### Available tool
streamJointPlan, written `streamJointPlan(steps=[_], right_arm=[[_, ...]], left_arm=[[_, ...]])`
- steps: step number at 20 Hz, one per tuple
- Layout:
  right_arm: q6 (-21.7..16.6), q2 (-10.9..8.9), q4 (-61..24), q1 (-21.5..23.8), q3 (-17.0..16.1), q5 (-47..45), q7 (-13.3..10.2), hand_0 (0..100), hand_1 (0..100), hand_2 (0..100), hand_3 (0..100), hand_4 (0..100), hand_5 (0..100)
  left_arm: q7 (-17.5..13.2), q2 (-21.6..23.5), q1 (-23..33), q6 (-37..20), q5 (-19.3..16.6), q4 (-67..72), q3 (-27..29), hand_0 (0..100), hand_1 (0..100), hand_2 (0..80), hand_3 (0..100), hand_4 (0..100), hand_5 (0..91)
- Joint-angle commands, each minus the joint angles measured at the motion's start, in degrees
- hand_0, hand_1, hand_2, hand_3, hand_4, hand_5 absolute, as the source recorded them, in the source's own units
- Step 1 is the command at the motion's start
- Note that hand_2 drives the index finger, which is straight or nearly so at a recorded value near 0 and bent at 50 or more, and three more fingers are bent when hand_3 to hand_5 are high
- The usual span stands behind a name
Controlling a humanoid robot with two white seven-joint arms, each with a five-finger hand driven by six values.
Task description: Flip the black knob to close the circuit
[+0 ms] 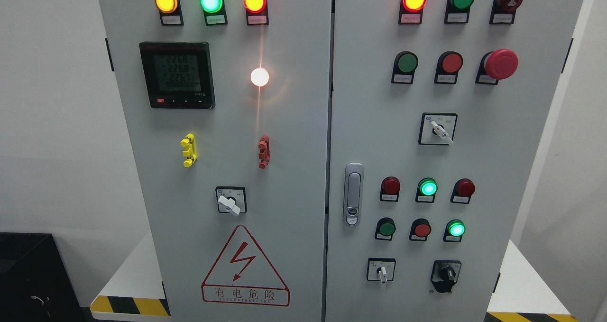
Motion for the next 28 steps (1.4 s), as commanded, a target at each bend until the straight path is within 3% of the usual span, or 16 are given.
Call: streamJointPlan(steps=[1, 8, 10, 15, 28], right_arm=[[0.0, 0.0, 0.5, -0.1, 0.9, -0.9, 0.1, 0, 9, 0, 0, 0, 0], [-0.1, 0.0, 0.1, -0.1, 0.8, -1.2, 0.5, 0, 9, 0, 0, 0, 0], [-1.8, 0.0, -0.3, -0.2, 0.9, -3.7, 2.2, 0, 8, 0, 0, 0, 0], [-6.1, 0.0, -2.7, -0.2, 0.9, -7.2, 3.1, 0, 2, 0, 0, 0, 0], [-14.9, 0.27, -20.2, 0.2, 1.0, -13.5, 2.0, 0, 0, 0, 0, 0, 0]], left_arm=[[0.0, 0.0, 1.3, 0.0, 0.0, -1.7, 0.0, 12, 56, 0.0, 0, 0, 0.0], [0.0, 0.0, 1.3, 0.0, 0.0, -1.7, 0.0, 12, 56, 0.0, 0, 0, 0.0], [0.0, 0.0, 1.3, 0.0, 0.0, -1.7, 0.0, 12, 56, 0.0, 0, 0, 0.0], [0.0, 0.0, 1.3, 0.0, 0.0, -1.7, 0.0, 12, 56, 0.0, 0, 0, 0.0], [0.0, 0.0, 1.3, 0.0, 0.0, -1.7, 0.0, 12, 56, 0.0, 0, 0, 0.0]])
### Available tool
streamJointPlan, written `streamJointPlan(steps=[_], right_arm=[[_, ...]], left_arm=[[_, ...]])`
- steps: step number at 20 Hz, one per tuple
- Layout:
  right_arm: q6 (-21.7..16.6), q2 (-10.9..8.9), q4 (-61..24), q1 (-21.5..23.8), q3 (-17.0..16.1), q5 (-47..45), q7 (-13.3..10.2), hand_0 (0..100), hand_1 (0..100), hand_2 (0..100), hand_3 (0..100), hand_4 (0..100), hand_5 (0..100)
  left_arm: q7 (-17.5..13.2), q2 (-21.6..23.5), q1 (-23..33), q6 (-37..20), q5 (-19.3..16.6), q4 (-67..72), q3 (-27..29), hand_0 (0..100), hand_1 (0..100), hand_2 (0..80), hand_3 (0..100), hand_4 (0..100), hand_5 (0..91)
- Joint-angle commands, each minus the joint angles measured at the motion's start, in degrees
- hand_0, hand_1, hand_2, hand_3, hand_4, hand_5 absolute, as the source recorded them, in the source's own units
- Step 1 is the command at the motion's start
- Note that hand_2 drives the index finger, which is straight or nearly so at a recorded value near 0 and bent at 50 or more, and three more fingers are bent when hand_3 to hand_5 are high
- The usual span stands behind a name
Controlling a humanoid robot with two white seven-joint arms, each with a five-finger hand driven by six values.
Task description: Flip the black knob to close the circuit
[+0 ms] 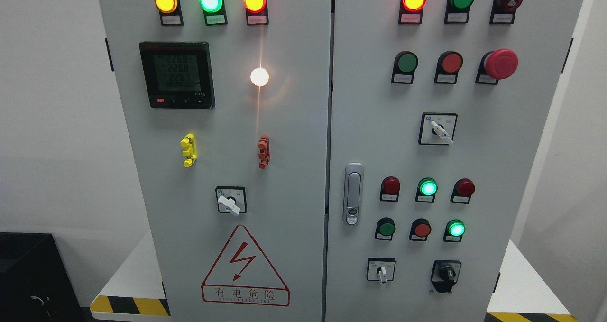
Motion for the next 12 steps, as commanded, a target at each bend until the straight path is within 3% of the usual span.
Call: streamJointPlan(steps=[1, 3, 5, 6, 10, 12], right_arm=[[-1.9, 0.15, -12.6, 0.3, 1.1, -2.1, -1.0, 0, 0, 0, 0, 0, 0], [-2.1, 0.07, -16.4, 0.6, 1.1, -2.1, -1.6, 0, 0, 0, 0, 0, 0], [-2.1, 0.06, -20.0, 0.9, 1.4, -2.1, -4.2, 0, 0, 0, 1, 0, 0], [-2.1, 0.06, -22.0, 0.9, 1.8, -2.0, -5.4, 0, 0, 0, 8, 1, 0], [-2.1, -0.11, -28.9, 1.6, 2.5, -1.2, -8.6, 0, 0, 9, 28, 24, 16], [-2.0, -0.02, -31.5, 1.7, 1.5, 3.0, -8.8, 0, 0, 17, 38, 36, 24]], left_arm=[[0.0, 0.0, 1.3, 0.0, 0.0, -1.7, 0.0, 12, 56, 0.0, 0, 0, 0.0], [0.0, 0.0, 1.3, 0.0, 0.0, -1.7, 0.0, 12, 56, 0.0, 0, 0, 0.0], [0.0, 0.0, 1.2, 0.0, 0.0, -1.7, 0.0, 12, 56, 0.0, 0, 0, 0.0], [0.0, 0.0, 1.3, 0.0, 0.0, -1.7, 0.0, 12, 56, 0.0, 0, 0, 0.0], [0.0, 0.0, 1.3, 0.0, 0.0, -1.7, 0.0, 12, 56, 0.0, 0, 0, 0.0], [0.0, 0.0, 1.3, 0.0, 0.0, -1.7, 0.0, 12, 56, 0.0, 0, 0, 0.0]])
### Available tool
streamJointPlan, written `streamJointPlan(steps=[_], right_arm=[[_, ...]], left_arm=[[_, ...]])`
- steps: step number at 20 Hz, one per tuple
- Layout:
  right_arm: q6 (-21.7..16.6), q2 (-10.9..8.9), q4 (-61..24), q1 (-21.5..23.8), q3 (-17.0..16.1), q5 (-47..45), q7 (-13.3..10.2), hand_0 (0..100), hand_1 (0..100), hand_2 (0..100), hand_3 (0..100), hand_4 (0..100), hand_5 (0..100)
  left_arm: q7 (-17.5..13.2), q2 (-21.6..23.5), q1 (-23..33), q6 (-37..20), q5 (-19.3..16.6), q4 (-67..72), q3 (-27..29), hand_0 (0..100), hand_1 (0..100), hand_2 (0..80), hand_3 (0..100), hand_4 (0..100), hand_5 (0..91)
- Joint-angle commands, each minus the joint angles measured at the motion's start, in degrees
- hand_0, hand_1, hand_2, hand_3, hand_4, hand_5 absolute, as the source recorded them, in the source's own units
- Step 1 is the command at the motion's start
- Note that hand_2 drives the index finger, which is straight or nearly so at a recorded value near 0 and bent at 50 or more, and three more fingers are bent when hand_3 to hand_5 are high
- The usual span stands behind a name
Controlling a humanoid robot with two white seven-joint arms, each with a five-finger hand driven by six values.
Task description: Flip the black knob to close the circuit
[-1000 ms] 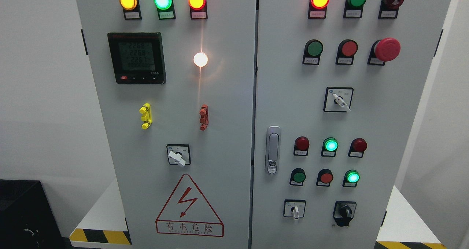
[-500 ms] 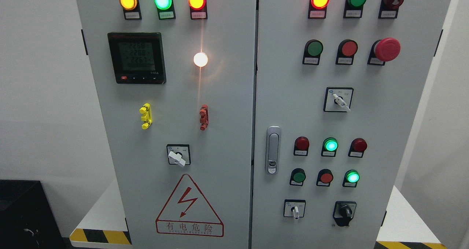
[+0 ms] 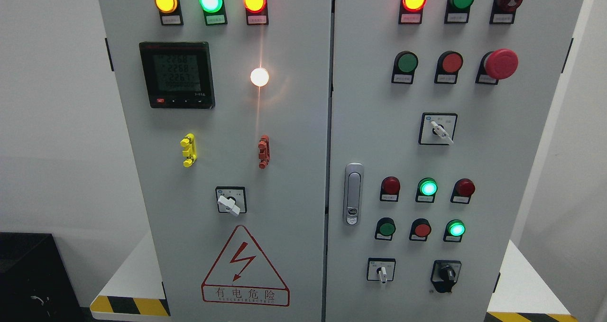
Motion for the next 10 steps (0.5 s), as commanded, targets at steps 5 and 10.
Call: streamJointPlan(steps=[5, 10], right_arm=[[-0.1, 0.06, -21.5, 0.6, -1.6, 11.6, -1.8, 0, 0, 36, 59, 56, 44], [-0.1, 0.06, -27.0, 0.6, -3.6, 18.0, -2.1, 0, 0, 48, 73, 66, 55]], left_arm=[[0.0, 0.0, 1.3, 0.0, 0.0, -1.7, 0.0, 12, 56, 0.0, 0, 0, 0.0], [0.0, 0.0, 1.3, 0.0, 0.0, -1.7, 0.0, 12, 56, 0.0, 0, 0, 0.0]])
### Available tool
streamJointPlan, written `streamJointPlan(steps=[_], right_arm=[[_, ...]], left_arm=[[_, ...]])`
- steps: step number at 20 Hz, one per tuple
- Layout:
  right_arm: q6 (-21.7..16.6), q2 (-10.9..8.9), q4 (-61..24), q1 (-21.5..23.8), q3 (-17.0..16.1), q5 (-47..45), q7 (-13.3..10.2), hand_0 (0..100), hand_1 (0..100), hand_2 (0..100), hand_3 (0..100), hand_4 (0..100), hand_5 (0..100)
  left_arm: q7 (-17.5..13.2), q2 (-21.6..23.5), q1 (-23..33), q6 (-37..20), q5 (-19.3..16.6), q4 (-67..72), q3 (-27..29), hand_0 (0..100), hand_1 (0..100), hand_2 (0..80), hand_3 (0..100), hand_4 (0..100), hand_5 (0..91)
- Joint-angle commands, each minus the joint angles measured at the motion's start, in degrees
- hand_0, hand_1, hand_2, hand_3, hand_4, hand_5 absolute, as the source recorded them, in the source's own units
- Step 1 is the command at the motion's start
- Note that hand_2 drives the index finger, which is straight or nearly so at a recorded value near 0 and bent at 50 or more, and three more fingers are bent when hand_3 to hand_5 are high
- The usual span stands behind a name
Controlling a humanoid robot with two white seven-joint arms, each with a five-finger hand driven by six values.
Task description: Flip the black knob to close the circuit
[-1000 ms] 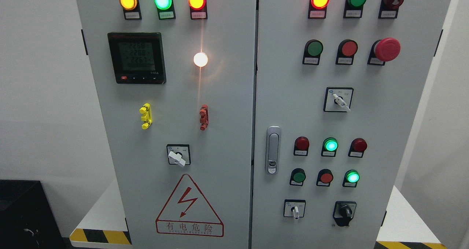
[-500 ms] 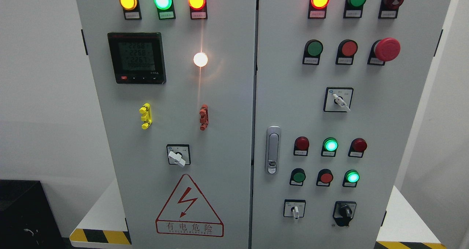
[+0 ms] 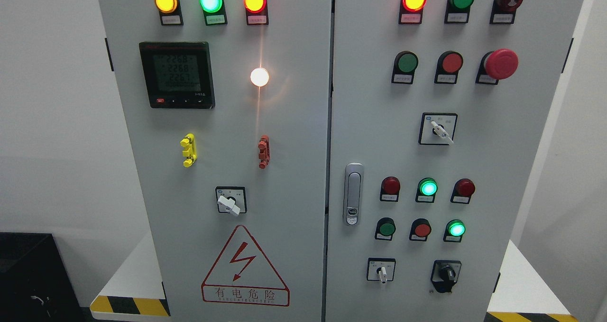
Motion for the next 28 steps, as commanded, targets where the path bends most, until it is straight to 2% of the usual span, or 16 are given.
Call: streamJointPlan(steps=[1, 7, 9, 11, 12, 15, 18, 22, 25, 28], right_arm=[[0.0, 0.03, -14.7, 0.1, -2.9, 7.8, -0.1, 0, 0, 50, 75, 68, 57], [0.2, 0.03, -19.8, 0.1, -5.4, 16.8, -0.3, 0, 0, 62, 81, 73, 66], [0.4, 0.03, -21.1, 0.1, -6.4, 21.3, -2.1, 0, 0, 67, 85, 75, 70], [0.6, 0.03, -21.9, 0.1, -6.9, 26.4, -4.6, 0, 2, 77, 92, 84, 80], [0.7, 0.03, -22.6, 0.1, -7.0, 28.7, -5.6, 0, 3, 78, 93, 85, 82], [1.7, 0.03, -25.2, 0.1, -7.1, 33.4, -7.1, 0, 4, 87, 100, 91, 90], [5.6, 0.03, -28.8, 0.1, -6.5, 36.9, -8.3, 0, 3, 90, 100, 94, 95], [10.0, 0.03, -34.1, 0.1, -6.4, 46.7, -9.3, 0, 1, 93, 100, 96, 99], [14.7, 0.12, -38.0, 0.1, -4.9, 48.1, -9.2, 0, 0, 94, 100, 98, 100], [17.6, 0.12, -41.0, 0.1, -4.4, 52.2, -8.8, 0, 0, 94, 100, 98, 100]], left_arm=[[0.0, 0.0, 1.3, 0.0, 0.0, -1.7, 0.0, 12, 56, 0.0, 0, 0, 0.0], [0.0, 0.0, 1.3, 0.0, 0.0, -1.7, 0.0, 12, 56, 0.0, 0, 0, 0.0], [0.0, 0.0, 1.3, 0.0, 0.0, -1.7, 0.0, 12, 56, 0.0, 0, 0, 0.0], [0.0, 0.1, 1.3, 0.0, 0.0, -1.7, 0.0, 12, 56, 0.0, 0, 0, 0.0], [0.0, 0.0, 1.3, 0.0, 0.0, -1.7, 0.0, 12, 56, 0.0, 0, 0, 0.0], [0.0, 0.0, 1.3, 0.0, 0.0, -1.7, 0.0, 12, 56, 0.0, 0, 0, 0.0], [0.0, 0.0, 1.3, 0.0, 0.0, -1.7, 0.0, 12, 56, 0.0, 0, 0, 0.0], [0.0, 0.0, 1.3, 0.0, 0.0, -1.7, 0.0, 12, 56, 0.0, 0, 0, 0.0], [0.0, 0.0, 1.3, 0.0, 0.0, -1.7, 0.0, 12, 56, 0.0, 0, 0, 0.0], [0.0, 0.0, 1.3, 0.0, 0.0, -1.7, 0.0, 12, 56, 0.0, 0, 0, 0.0]])
